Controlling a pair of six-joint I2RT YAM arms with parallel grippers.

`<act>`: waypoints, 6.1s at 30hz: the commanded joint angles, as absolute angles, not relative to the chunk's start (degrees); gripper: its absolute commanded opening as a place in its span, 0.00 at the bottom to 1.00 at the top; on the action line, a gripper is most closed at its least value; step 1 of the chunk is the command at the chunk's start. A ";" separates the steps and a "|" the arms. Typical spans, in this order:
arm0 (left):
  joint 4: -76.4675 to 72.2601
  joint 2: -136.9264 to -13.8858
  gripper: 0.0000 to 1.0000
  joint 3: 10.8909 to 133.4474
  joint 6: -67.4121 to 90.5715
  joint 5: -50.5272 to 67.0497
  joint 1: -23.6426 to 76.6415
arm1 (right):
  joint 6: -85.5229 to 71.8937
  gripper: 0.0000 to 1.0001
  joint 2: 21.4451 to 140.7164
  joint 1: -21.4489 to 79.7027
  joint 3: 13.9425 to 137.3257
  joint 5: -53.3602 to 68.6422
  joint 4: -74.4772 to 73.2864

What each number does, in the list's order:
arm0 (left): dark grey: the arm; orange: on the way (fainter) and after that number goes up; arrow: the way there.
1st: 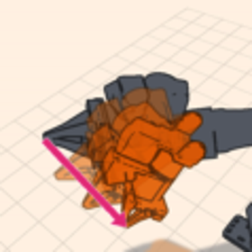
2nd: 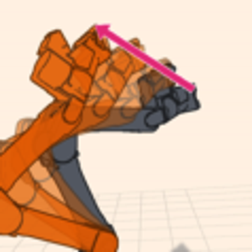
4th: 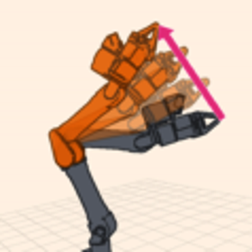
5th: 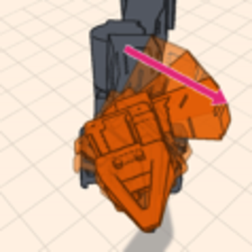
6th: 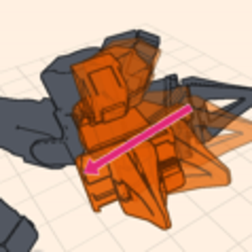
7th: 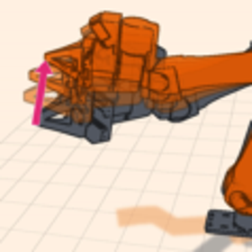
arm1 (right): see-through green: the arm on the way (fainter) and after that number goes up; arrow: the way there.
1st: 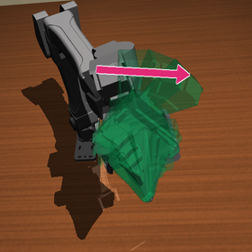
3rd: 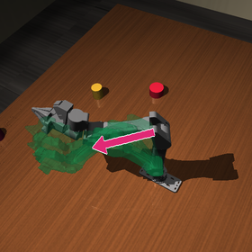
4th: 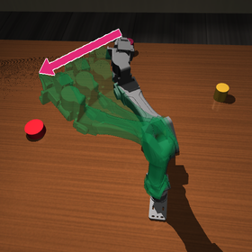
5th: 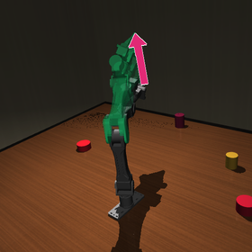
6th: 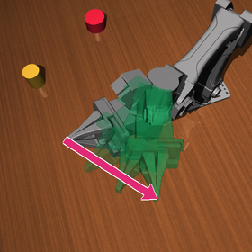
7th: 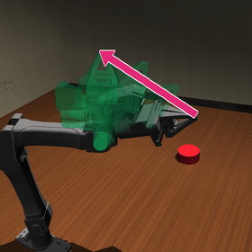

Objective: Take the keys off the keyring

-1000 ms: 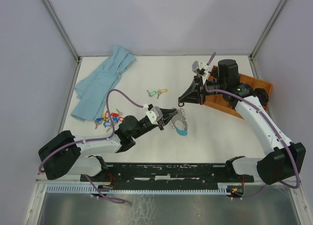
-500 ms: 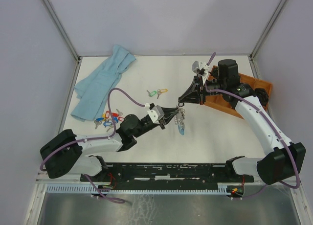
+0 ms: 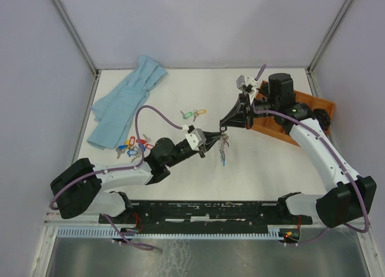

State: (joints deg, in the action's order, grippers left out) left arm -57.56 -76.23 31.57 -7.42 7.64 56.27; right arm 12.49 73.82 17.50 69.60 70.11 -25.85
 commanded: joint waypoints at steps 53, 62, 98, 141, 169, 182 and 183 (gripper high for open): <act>-98.52 -84.63 0.03 20.18 4.40 -5.18 56.20 | 11.60 0.01 70.58 18.89 70.55 69.50 -24.88; -98.22 -85.34 0.36 19.15 4.12 -0.50 55.93 | 11.88 0.01 70.85 18.85 70.13 69.67 -24.82; -35.14 -69.75 0.39 39.30 4.33 23.38 49.35 | 16.74 0.01 71.20 18.89 71.17 70.88 -29.44; -58.99 -65.21 0.03 26.69 -5.73 19.33 49.42 | 9.95 0.01 72.10 16.46 70.17 71.83 -23.92; -47.60 -65.72 0.03 30.33 -20.11 25.79 50.00 | -0.18 0.01 77.23 18.85 69.65 72.34 -18.37; -50.42 -62.76 0.03 27.75 -20.45 27.81 49.85 | -3.54 0.01 80.38 18.47 70.32 71.55 -18.60; -50.90 -62.49 0.03 27.40 -20.28 27.93 49.85 | -3.52 0.01 80.39 18.34 70.45 71.50 -18.75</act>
